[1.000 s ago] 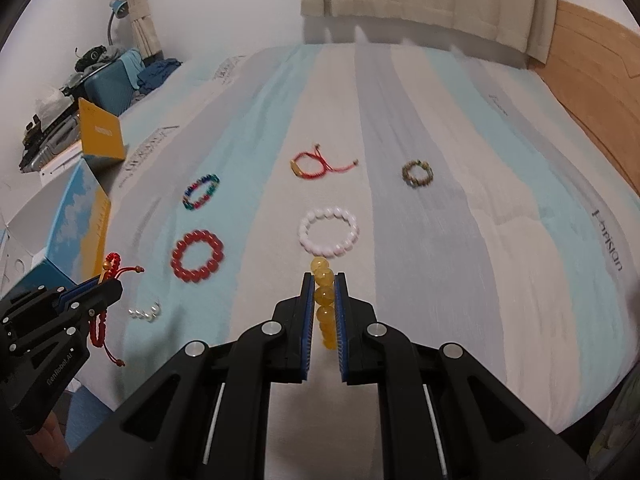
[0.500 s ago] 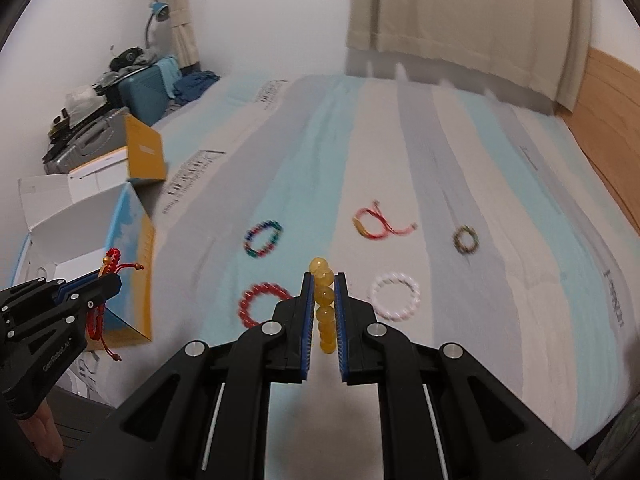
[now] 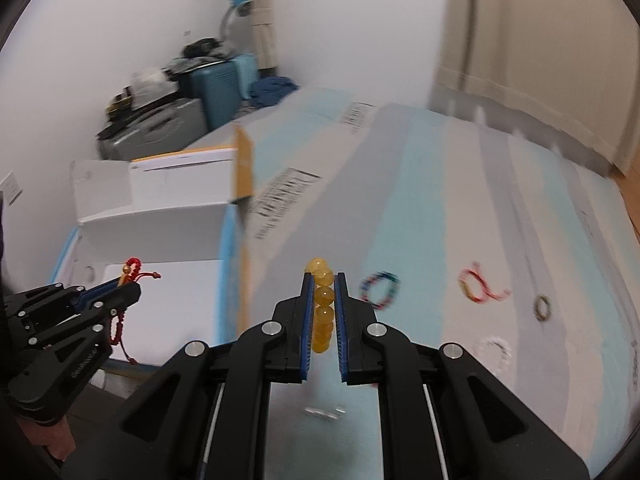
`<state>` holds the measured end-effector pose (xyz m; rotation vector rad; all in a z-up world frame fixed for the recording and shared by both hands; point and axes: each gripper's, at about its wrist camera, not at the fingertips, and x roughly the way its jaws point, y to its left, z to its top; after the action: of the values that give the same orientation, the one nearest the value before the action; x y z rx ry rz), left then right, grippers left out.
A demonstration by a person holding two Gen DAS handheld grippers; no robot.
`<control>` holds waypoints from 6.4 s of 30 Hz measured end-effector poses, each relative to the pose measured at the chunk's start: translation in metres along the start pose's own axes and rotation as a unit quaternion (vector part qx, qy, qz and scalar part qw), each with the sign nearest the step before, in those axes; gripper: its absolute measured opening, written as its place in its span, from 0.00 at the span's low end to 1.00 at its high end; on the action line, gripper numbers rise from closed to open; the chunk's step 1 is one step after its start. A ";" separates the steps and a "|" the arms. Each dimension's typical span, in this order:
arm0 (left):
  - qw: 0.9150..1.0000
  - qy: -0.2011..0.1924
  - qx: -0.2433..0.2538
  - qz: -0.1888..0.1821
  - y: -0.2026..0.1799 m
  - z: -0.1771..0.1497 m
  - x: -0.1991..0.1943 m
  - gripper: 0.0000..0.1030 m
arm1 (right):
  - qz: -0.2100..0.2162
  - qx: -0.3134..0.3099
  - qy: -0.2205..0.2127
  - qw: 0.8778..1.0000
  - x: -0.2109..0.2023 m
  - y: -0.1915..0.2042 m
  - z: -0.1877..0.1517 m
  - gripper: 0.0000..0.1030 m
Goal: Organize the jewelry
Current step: 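Carry both bracelets into the white box and open both tools to release, then withdraw both open tools from the box back over the bed, then grasp the pearl earring with left tool while right tool grasps white bead bracelet, then carry the earring and white bracelet into the box and open both tools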
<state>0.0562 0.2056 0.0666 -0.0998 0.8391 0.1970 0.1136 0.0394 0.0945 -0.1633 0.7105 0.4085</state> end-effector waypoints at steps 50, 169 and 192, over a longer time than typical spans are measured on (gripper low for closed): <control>0.998 0.026 -0.041 0.051 0.057 -0.031 0.022 0.93 | 0.034 -0.025 0.041 0.998 0.056 0.035 -0.004 0.83; 0.988 0.064 0.081 -0.117 -0.170 -0.031 0.048 0.10 | -0.064 0.128 0.103 0.984 0.020 -0.215 -0.095 0.19; 0.998 0.008 0.026 -0.053 -0.057 0.017 0.007 0.10 | -0.011 0.042 0.076 0.996 0.026 -0.070 -0.030 0.19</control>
<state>0.0848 0.1536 0.0733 -0.0969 0.8519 0.0736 0.1426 -0.0252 0.0556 -0.1234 0.8740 0.3471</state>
